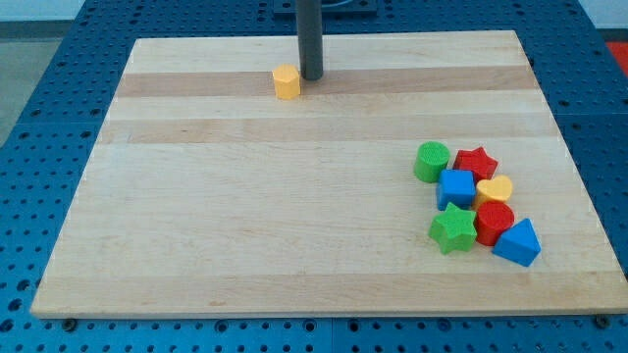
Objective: Push the hexagon into the cube
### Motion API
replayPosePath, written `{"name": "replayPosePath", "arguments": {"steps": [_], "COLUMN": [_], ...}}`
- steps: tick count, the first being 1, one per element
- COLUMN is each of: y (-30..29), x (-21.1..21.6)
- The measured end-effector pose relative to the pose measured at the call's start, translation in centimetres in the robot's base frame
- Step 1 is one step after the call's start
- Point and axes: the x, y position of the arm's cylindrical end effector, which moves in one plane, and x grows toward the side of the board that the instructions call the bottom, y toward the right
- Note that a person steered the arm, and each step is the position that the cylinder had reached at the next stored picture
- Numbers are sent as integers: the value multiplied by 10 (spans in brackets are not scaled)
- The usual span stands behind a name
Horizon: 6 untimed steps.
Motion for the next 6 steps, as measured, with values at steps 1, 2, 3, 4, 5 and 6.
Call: {"name": "replayPosePath", "arguments": {"steps": [1, 2, 3, 4, 5, 6], "y": [-52, -72, -30, 5, 42, 1], "x": [3, 47, 106, 157, 187, 190]}}
